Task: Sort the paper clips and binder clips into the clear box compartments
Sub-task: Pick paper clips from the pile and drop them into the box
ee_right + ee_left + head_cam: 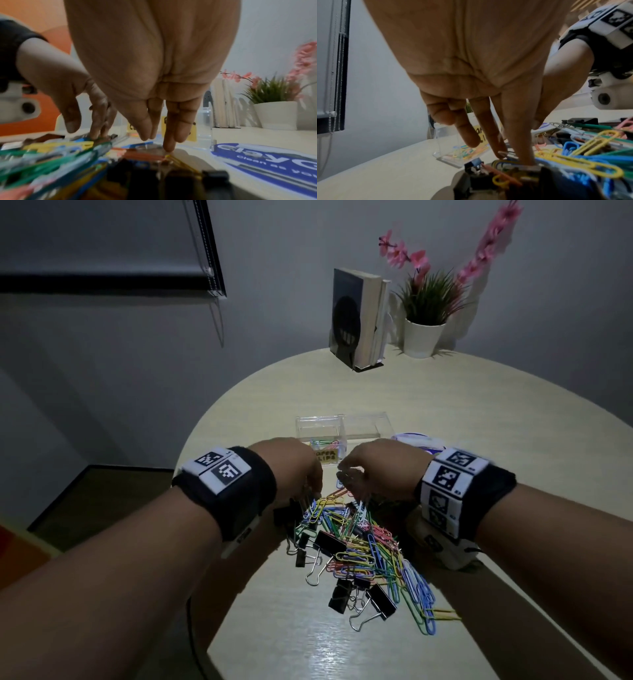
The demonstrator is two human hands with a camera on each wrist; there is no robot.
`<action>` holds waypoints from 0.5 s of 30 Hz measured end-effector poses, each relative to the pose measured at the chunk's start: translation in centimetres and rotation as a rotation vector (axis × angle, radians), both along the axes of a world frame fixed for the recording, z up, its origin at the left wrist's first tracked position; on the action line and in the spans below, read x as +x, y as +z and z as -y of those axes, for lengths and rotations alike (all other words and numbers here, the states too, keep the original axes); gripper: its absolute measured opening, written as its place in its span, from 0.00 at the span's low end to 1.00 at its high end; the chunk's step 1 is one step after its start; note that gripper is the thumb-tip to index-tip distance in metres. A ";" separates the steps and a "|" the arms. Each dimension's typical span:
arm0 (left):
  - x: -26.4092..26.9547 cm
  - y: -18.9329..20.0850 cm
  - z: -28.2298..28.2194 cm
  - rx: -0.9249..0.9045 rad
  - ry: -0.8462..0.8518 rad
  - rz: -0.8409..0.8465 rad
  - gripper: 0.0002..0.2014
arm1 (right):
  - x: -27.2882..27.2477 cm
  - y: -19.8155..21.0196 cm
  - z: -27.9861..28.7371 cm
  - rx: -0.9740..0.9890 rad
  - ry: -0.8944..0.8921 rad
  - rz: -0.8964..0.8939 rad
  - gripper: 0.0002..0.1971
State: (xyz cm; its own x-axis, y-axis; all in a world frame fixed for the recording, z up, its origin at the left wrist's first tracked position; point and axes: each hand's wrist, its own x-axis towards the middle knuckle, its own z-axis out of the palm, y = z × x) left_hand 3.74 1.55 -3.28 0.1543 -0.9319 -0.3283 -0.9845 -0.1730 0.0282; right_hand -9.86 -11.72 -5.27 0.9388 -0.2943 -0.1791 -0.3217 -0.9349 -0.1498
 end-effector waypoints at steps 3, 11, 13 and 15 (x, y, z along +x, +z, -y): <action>-0.2 -0.3 -0.1 -0.014 0.026 -0.013 0.13 | 0.3 -0.9 -0.1 -0.098 0.071 -0.087 0.12; 0.4 -0.8 -0.5 -0.046 0.042 -0.085 0.11 | -0.4 -1.5 0.5 -0.066 -0.006 -0.041 0.09; 0.5 -0.8 -0.6 -0.077 0.053 -0.107 0.08 | -0.6 -1.5 0.8 -0.042 -0.025 -0.025 0.07; 0.8 -0.8 -0.7 -0.140 0.090 -0.192 0.08 | -1.0 -1.1 0.9 -0.017 -0.059 -0.019 0.07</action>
State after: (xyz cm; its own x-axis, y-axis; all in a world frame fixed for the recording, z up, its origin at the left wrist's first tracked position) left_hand 4.55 2.27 -4.03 0.1858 -0.9557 -0.2281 -0.9397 -0.2406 0.2428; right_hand -10.84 -12.67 -6.41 0.9162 -0.3522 -0.1912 -0.3790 -0.9165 -0.1279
